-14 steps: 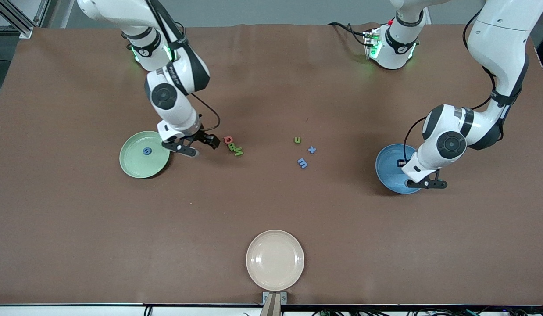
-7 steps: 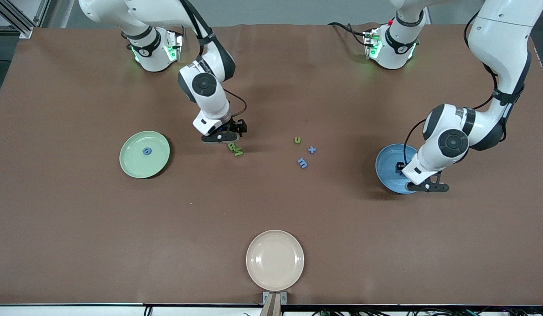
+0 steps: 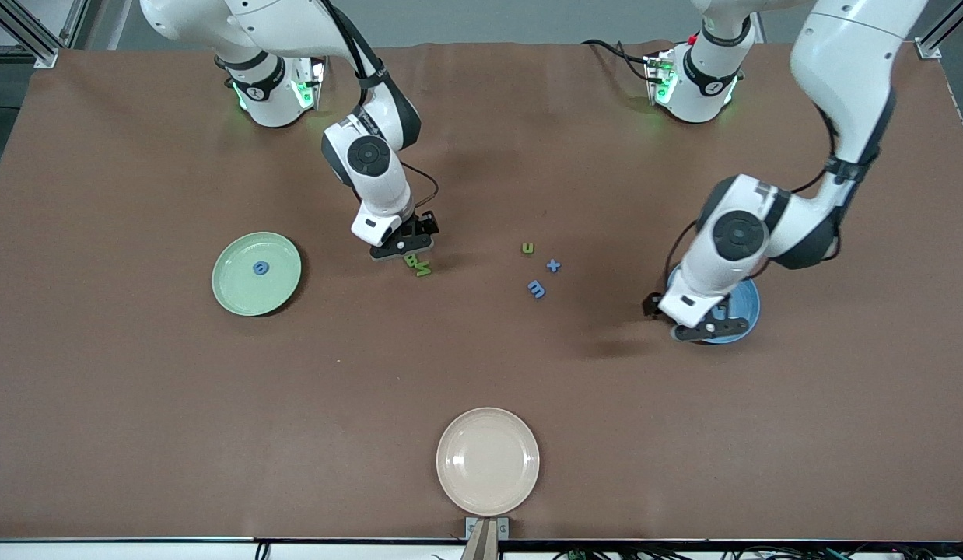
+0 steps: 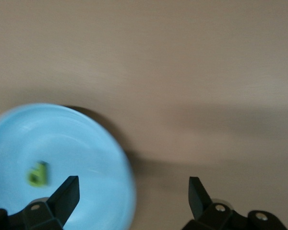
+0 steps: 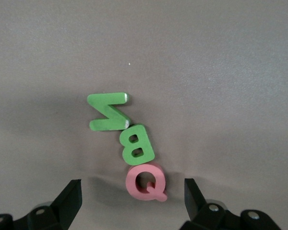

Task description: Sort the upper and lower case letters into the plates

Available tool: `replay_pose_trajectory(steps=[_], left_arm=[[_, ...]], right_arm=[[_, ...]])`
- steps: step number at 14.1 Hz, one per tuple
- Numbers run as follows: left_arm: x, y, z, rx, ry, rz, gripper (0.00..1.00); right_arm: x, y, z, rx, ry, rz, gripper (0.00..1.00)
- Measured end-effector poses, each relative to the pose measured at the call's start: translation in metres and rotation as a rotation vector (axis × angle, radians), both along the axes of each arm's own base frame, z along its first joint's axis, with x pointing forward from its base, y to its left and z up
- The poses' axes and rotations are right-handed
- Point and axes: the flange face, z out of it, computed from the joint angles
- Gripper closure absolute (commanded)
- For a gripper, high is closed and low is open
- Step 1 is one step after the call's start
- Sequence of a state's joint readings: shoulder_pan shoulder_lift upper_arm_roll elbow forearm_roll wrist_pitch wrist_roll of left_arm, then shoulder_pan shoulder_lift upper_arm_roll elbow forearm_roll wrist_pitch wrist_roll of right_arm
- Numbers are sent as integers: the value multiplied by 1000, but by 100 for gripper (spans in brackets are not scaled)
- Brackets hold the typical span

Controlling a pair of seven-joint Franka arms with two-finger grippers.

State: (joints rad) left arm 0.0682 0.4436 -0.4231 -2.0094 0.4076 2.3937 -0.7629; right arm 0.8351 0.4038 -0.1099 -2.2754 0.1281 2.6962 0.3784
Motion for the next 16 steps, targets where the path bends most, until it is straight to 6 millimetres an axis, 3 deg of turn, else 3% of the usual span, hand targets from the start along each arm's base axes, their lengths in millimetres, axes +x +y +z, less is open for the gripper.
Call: replay_pose_trajectory(steps=[2, 5, 8, 13, 15, 16], left_arm=[[-11, -50, -2, -22, -19, 120, 0], [-24, -111, -15, -59, -23, 323, 0], [-40, -153, -39, -71, 1, 450, 0], [-51, -195, -53, -91, 13, 497, 0], [-51, -203, -53, -103, 19, 504, 0], [-53, -211, -54, -110, 27, 503, 0]], right_arm=[[0, -1, -2, -3, 2, 4, 16], [0, -2, -7, -9, 7, 6, 44], [4, -1, -4, -7, 4, 3, 98], [14, -13, -3, -18, 19, -21, 100], [29, -35, 0, -38, 55, -12, 100], [47, -63, 10, -44, 83, 2, 100]])
